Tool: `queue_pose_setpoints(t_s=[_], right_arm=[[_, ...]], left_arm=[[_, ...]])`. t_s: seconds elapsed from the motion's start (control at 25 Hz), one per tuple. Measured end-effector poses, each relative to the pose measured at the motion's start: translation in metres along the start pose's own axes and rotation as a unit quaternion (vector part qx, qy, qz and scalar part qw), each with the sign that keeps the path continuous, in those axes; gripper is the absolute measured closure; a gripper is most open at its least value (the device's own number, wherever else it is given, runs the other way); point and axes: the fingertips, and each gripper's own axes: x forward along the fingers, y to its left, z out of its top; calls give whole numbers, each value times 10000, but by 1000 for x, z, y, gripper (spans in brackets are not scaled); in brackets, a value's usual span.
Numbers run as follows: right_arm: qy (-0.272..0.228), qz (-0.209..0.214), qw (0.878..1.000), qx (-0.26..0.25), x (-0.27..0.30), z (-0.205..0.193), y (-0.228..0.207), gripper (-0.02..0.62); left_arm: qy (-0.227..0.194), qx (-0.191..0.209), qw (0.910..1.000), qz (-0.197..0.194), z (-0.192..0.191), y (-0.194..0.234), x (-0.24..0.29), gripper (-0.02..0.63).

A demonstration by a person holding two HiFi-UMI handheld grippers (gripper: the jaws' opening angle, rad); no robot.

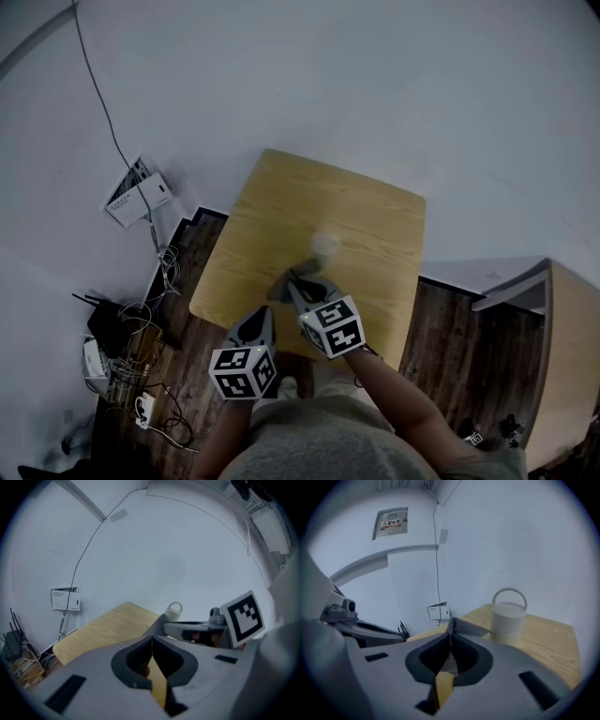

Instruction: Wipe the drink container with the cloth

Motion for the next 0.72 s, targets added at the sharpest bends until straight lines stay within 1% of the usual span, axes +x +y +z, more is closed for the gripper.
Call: queue_pose_setpoints(t_s=[0.32,0.72], right_arm=[[-407,65,9990,-145,-9,37,12,586],[-720,-6,9968,-348,-7,76,5,586]], left_arm=[[-89,24,10000,-15,3,1,-10,603],[-75,45,10000,-27,3,2,-13,603]])
